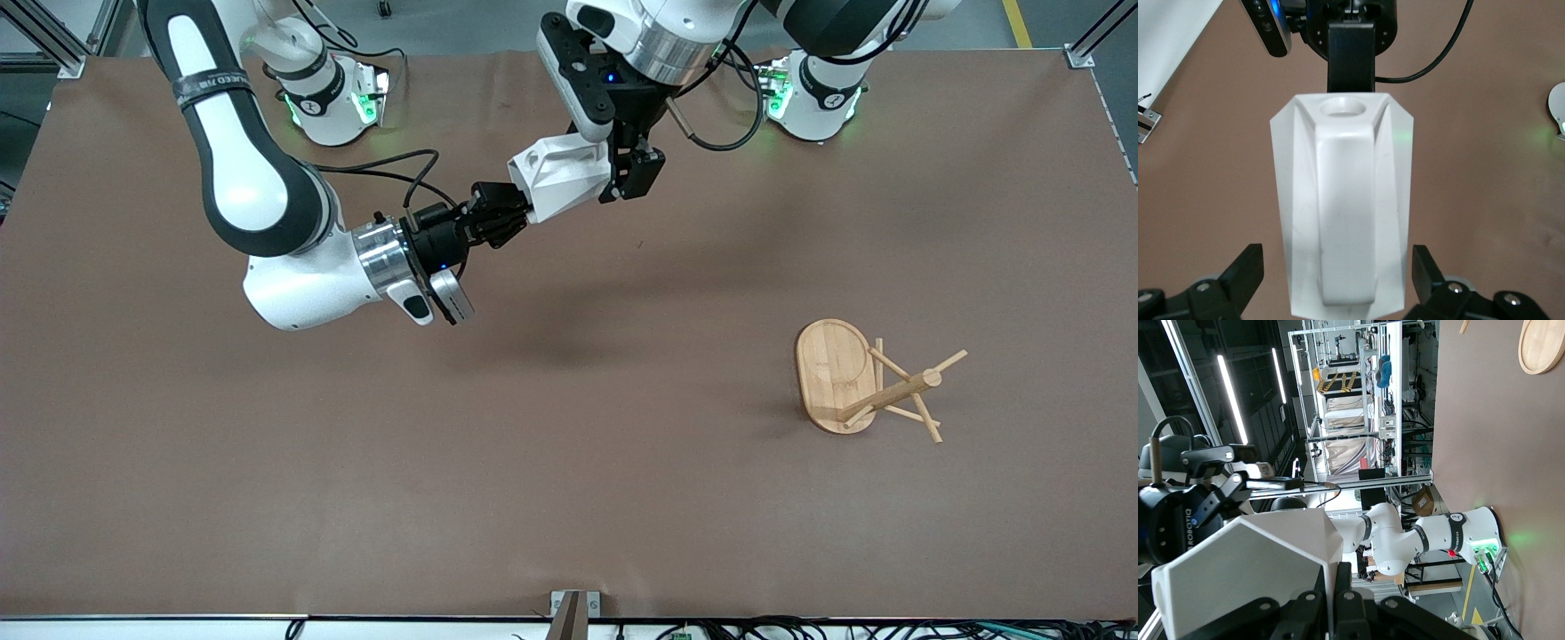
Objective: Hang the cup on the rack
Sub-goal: 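Grasp the cup body with the left gripper beside the right gripper, then open the right gripper and withdraw while the left gripper carries the cup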
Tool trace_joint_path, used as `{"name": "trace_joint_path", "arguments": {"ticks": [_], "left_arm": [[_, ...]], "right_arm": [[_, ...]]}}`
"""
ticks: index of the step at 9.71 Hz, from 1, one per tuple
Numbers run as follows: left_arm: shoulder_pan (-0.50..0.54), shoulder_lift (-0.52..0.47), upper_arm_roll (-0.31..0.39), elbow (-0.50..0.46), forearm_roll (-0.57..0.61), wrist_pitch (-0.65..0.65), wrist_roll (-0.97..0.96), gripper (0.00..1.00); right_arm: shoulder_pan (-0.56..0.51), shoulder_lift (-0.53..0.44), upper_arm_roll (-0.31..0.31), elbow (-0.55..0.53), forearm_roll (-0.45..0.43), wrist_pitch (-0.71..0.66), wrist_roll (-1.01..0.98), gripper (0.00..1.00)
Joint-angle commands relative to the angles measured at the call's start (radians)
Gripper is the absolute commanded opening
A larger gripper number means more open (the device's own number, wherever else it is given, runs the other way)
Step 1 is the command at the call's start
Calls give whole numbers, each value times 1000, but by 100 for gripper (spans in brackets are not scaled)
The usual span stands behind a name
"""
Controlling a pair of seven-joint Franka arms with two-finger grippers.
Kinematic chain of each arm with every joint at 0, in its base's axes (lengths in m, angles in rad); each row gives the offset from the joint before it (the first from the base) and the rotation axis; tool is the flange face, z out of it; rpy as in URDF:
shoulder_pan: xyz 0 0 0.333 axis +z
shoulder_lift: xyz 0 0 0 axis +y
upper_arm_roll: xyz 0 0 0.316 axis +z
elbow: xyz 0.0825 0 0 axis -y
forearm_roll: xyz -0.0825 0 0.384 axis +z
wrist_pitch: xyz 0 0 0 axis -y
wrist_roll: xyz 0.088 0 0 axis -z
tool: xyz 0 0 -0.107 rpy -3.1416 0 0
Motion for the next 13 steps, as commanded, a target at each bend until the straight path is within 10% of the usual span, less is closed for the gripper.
{"name": "trace_joint_path", "arguments": {"ticks": [1, 3, 5, 6, 7, 9, 13], "left_arm": [[-4, 27, -4, -19, 24, 5, 8, 77], [-4, 24, -4, -19, 24, -3, 2, 44], [-3, 18, -4, -19, 24, -4, -1, 33], [2, 17, -4, -19, 24, -9, -1, 28], [3, 16, -4, -19, 24, -15, -1, 27], [14, 16, -2, -19, 24, -18, -22, 27], [13, 21, -1, -39, 123, -49, -429, 27]], "right_arm": [[9, -28, -7, -24, 27, 1, 21, 1], [9, -29, -7, -23, 27, 1, 21, 1], [11, -29, -7, -21, 27, 4, 21, 2], [9, -29, -7, -18, 26, -1, 43, 23], [9, -29, -10, 0, 23, 1, 115, 96], [-6, -31, -19, 41, -28, 10, 160, 100], [-174, -46, -60, 85, -413, 34, 160, 100]]}}
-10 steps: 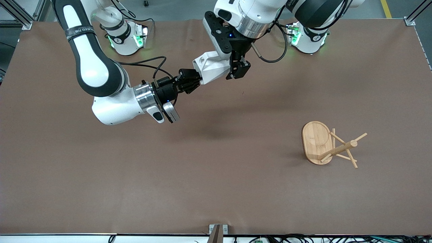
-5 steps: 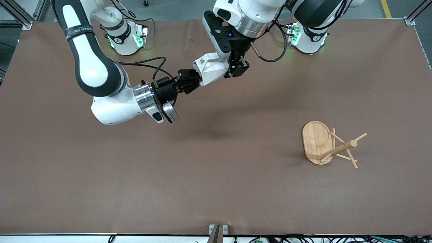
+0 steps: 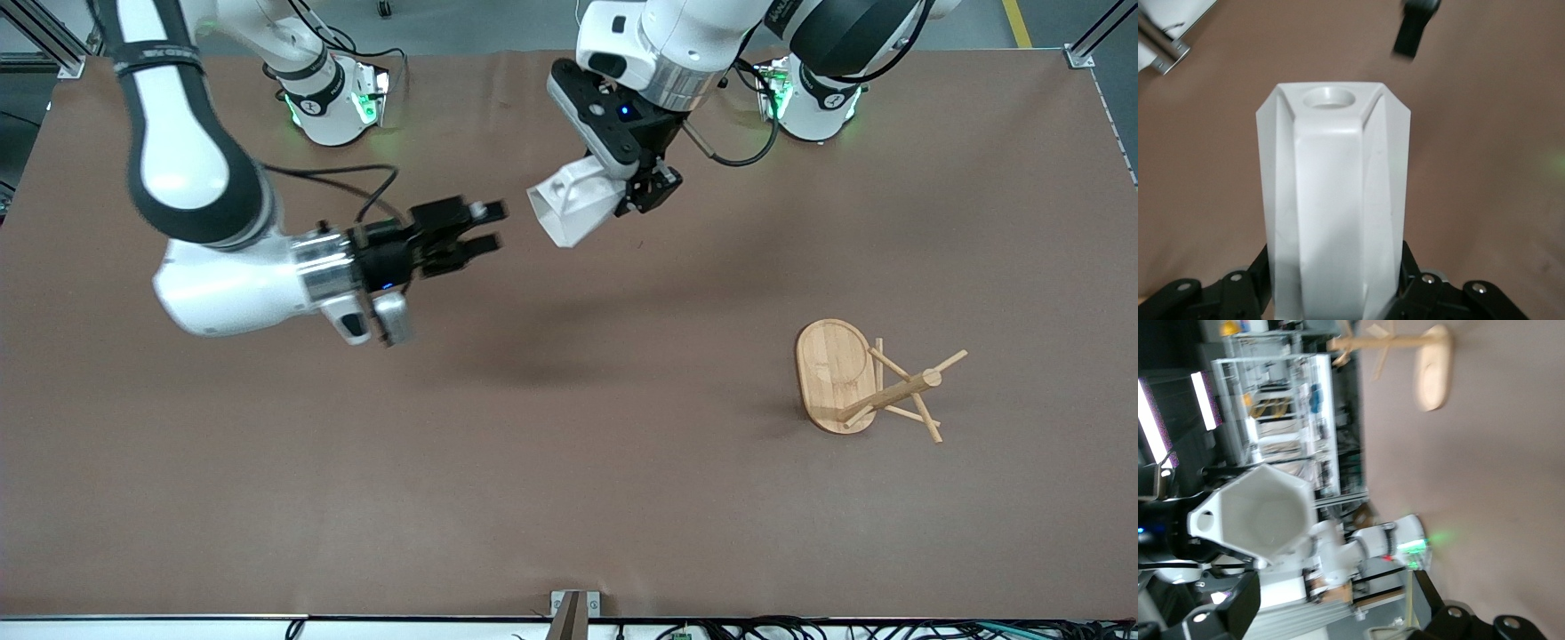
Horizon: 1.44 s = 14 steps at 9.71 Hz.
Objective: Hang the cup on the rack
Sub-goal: 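Open the right gripper and withdraw while the left gripper carries the cup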
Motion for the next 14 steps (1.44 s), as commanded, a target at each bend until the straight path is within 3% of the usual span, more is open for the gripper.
{"name": "trace_joint_path", "arguments": {"ticks": [1, 4, 7, 9, 11, 14], "left_arm": [[2, 8, -1, -38, 40, -7, -209, 27], [61, 2, 4, -43, 41, -21, -282, 26], [146, -12, 4, -77, 41, -26, -324, 26], [193, -21, 4, -147, 41, -14, -328, 26], [221, -24, 4, -189, 40, 9, -349, 26], [238, -59, 4, -296, 40, 101, -432, 25]], "right_arm": [[-107, -63, -2, -12, -227, 49, 22, 100], [-133, -128, -91, -15, -577, 93, 41, 100], [-178, -218, -95, -11, -907, 83, 77, 100], [-190, -249, -102, 30, -1064, 45, 91, 100], [-205, -242, -96, 186, -1156, -63, 141, 100], [-239, -241, -91, 258, -1203, -70, 141, 100]]}}
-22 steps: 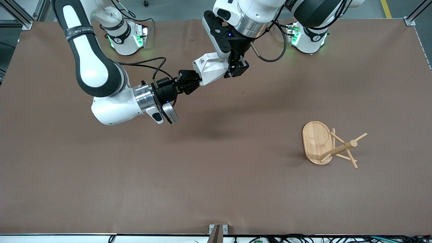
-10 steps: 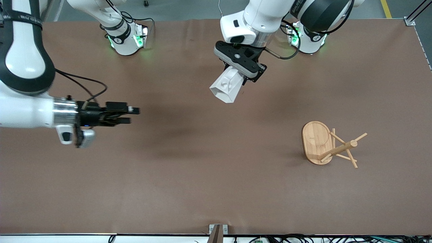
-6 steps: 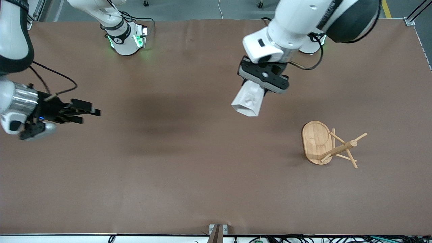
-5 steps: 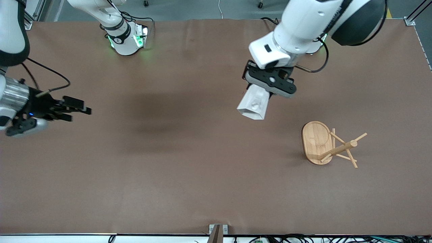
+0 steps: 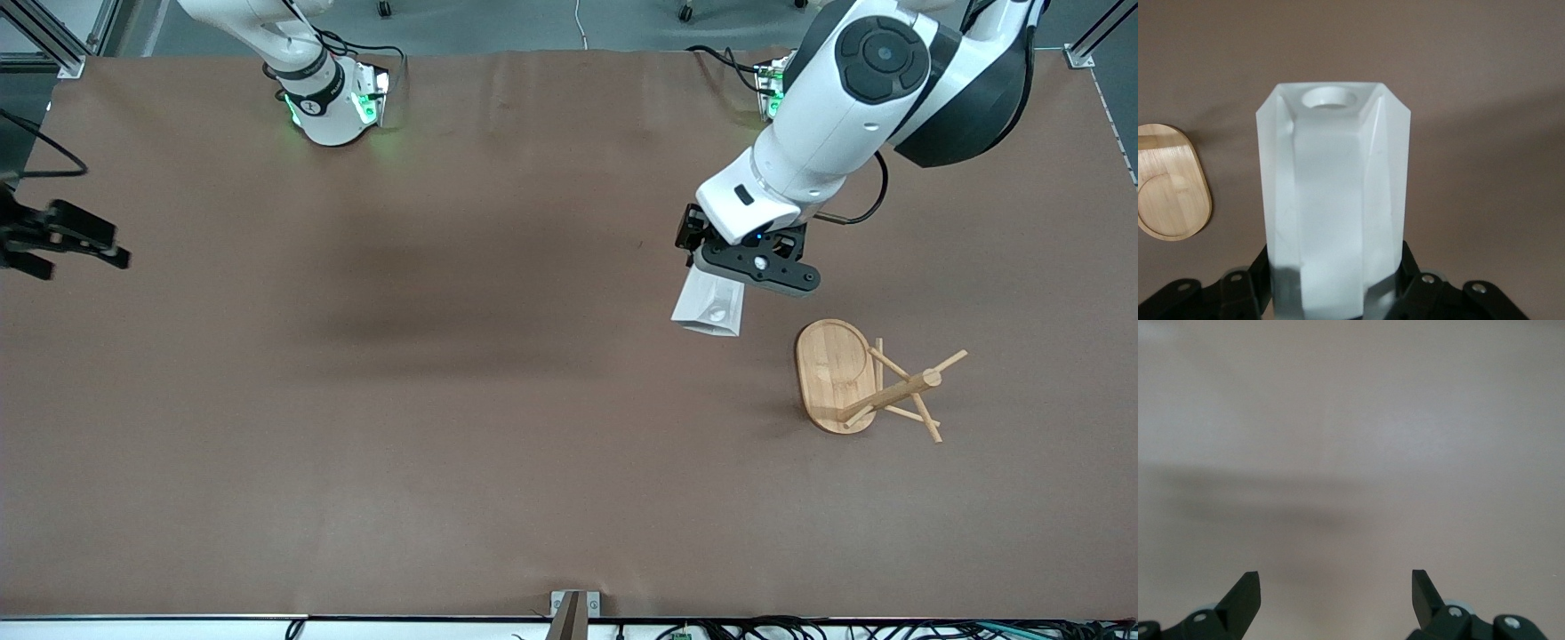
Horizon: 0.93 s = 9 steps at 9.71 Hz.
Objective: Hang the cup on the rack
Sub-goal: 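Move the cup with the left gripper above the wooden rack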
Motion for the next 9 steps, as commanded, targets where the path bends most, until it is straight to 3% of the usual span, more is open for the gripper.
{"name": "trace_joint_path", "arguments": {"ticks": [1, 4, 9], "left_arm": [[38, -68, -7, -153, 18, 111, -36, 25], [58, -73, -9, -167, 17, 122, -40, 25], [82, -70, -3, -191, 15, 137, -30, 25]], "right_arm": [[-59, 3, 36, 30, -26, -13, 8, 100], [-90, -5, 87, 50, -64, -29, 44, 100], [-92, -106, 136, 19, -72, -134, 190, 100]]}}
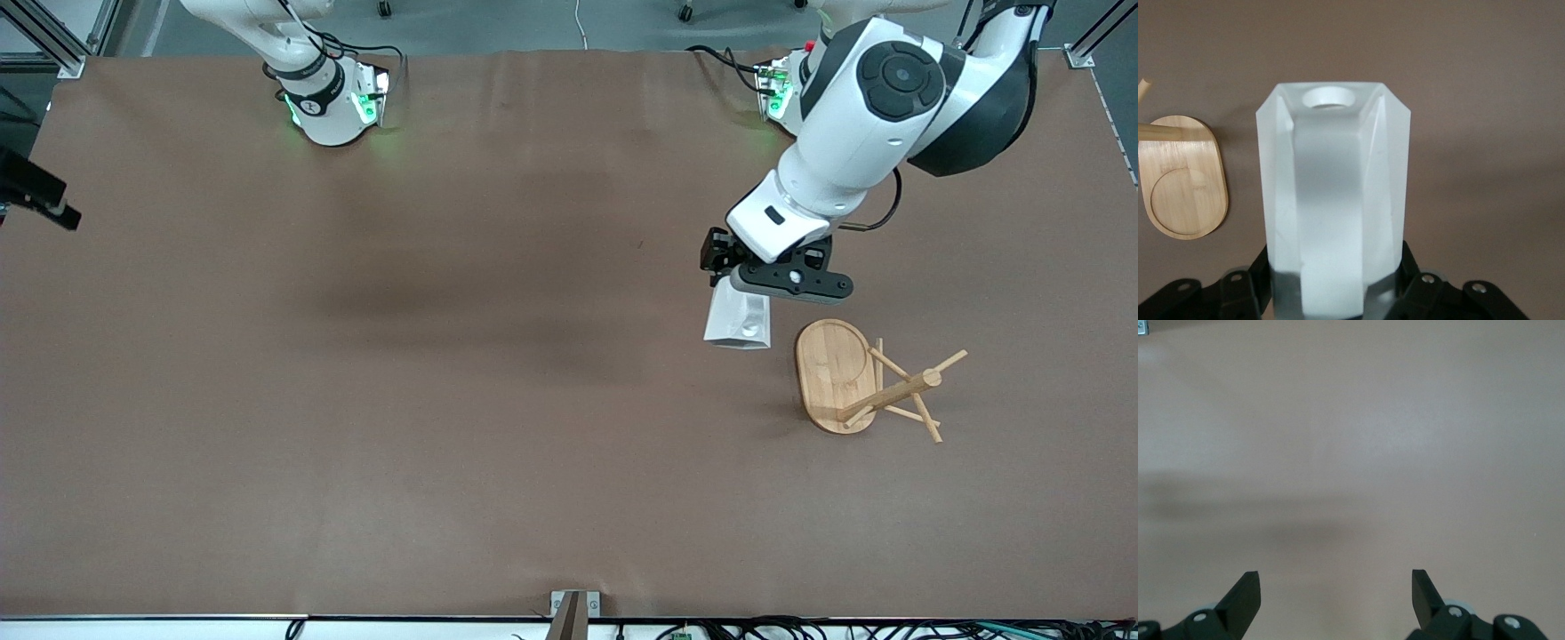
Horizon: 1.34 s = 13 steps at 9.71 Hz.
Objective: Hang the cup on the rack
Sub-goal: 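Move the cup with the left gripper above the wooden rack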
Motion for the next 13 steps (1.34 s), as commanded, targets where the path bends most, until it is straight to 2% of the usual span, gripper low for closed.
{"name": "trace_joint_path", "arguments": {"ticks": [1, 5, 6, 7, 10, 13], "left_arm": [[2, -22, 39, -72, 16, 26, 12, 25], [1, -54, 96, -141, 15, 35, 78, 24], [1, -68, 116, -180, 15, 75, 101, 24], [4, -84, 128, -228, 15, 122, 131, 24], [5, -86, 168, -260, 13, 170, 180, 24], [7, -85, 188, -306, 1, 253, 236, 24]], "right_arm": [[-21, -62, 46, -66, -29, -4, 56, 100], [-25, -154, 65, -157, -32, -4, 95, 100], [-34, -159, 68, -162, -32, -12, 93, 100], [-50, -160, 77, -162, -32, -13, 91, 100], [-49, -140, 82, -131, -64, -4, 81, 100], [-52, -107, 78, -126, -55, 16, 75, 100]]}}
